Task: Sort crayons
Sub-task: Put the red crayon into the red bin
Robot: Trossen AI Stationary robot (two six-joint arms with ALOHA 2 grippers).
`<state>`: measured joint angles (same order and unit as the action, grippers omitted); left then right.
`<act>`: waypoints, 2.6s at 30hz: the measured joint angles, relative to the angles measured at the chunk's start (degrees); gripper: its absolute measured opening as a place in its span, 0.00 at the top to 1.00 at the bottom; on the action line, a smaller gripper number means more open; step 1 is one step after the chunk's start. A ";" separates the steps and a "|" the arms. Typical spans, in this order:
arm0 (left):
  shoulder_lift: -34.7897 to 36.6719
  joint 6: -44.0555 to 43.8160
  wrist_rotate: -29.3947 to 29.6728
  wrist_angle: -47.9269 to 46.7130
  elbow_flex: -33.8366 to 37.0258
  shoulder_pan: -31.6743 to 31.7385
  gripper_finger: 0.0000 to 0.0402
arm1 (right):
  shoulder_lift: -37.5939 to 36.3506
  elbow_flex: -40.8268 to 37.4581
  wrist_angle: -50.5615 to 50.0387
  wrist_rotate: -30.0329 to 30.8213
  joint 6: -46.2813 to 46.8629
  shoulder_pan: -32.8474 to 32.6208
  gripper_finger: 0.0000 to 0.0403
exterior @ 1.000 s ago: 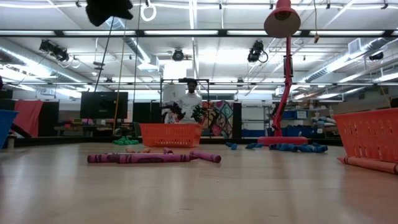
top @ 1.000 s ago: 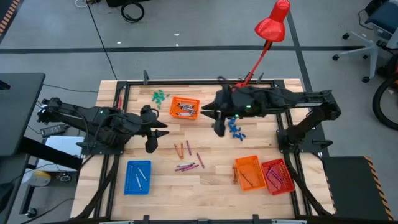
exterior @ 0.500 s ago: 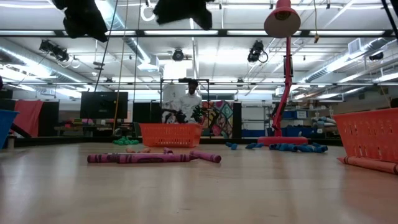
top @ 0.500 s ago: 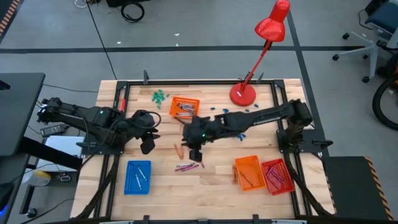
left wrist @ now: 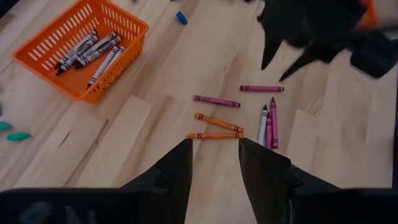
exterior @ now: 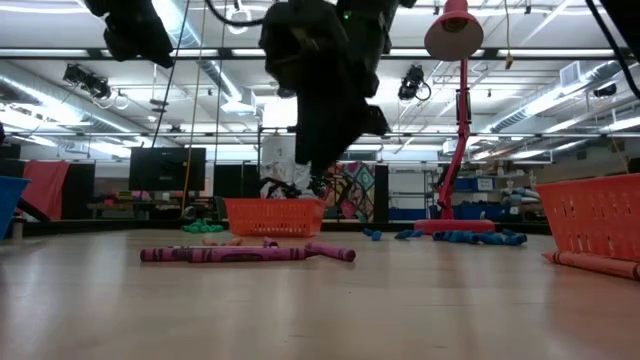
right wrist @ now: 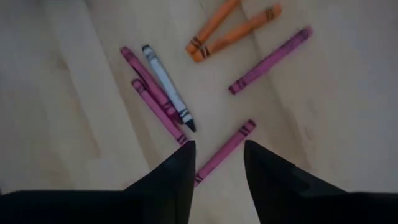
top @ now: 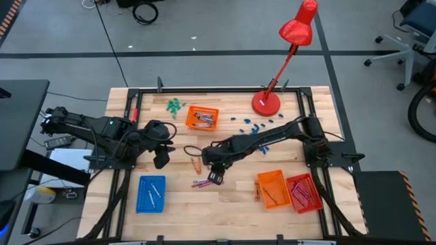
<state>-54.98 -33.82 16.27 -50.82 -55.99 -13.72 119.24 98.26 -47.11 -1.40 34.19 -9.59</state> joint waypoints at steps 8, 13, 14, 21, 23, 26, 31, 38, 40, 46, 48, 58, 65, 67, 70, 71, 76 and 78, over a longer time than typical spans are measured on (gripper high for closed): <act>0.00 0.00 0.52 -0.05 0.02 0.00 0.65 | 4.69 0.02 -0.29 2.24 1.56 -0.49 0.58; -0.02 0.00 0.52 0.00 0.02 0.00 0.65 | 7.74 0.02 -0.11 1.89 0.92 -0.55 0.60; -0.02 -0.02 0.52 -0.05 0.02 0.00 0.65 | 8.22 0.01 -0.12 1.89 0.89 -0.64 0.60; -0.02 -0.37 0.52 -0.12 0.02 0.00 0.65 | 9.54 0.12 -0.56 1.99 0.76 -1.10 0.67; -0.02 -0.83 0.52 -0.12 0.02 0.00 0.65 | 9.70 0.13 -0.85 1.83 0.68 -1.05 0.72; -0.02 -1.40 0.50 -0.11 0.02 0.00 0.65 | 9.77 0.13 -1.11 1.82 -0.33 -1.07 0.80; -0.02 -1.55 -0.07 -0.12 0.02 0.00 0.65 | 9.77 0.17 -1.50 1.02 -3.05 -1.02 0.93; -0.02 -1.51 -0.09 -0.13 0.02 0.00 0.65 | 9.52 0.12 -1.74 -1.43 -4.97 -0.03 0.96; -0.02 -1.49 -0.09 -0.33 0.02 0.00 0.65 | 9.11 0.00 -2.50 -1.58 -5.47 0.01 0.94; -0.02 -1.35 -0.10 -2.40 0.02 -0.01 0.65 | 5.58 -0.13 -6.28 -2.29 -7.23 0.48 0.94; -0.02 -1.06 -0.09 -2.92 0.02 0.00 0.65 | 4.45 -0.13 -7.48 -2.28 -7.39 0.55 0.94; -0.02 0.44 -0.09 -3.38 0.02 -0.01 0.65 | 0.56 -0.11 -13.96 -2.29 -6.04 -0.17 0.94; -0.02 1.65 1.21 -2.68 0.02 -0.01 0.65 | -2.92 -0.09 -23.28 -2.60 -7.17 -3.61 0.94; -0.02 1.67 1.58 -2.44 0.02 -0.02 0.65 | -3.86 -0.09 -26.44 -2.01 -7.26 -4.99 0.94; -0.02 1.95 1.66 -2.26 0.02 -0.02 0.65 | -5.77 -0.70 -29.62 -1.43 -7.43 -7.09 0.94; -0.02 1.97 1.66 -2.24 0.02 0.00 0.65 | -6.83 -1.54 -29.86 -1.50 -7.40 -7.79 0.94; -0.02 1.96 1.66 -2.26 0.02 0.00 0.65 | -14.96 -10.80 -29.99 -3.60 -2.07 -11.11 0.94; -0.02 1.95 1.66 -2.25 0.02 0.00 0.65 | -19.37 -15.47 -29.52 -4.93 2.48 -12.17 0.94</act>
<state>-55.00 -31.88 17.93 -53.07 -55.96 -13.72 99.87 82.79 -76.63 -6.33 36.67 -21.75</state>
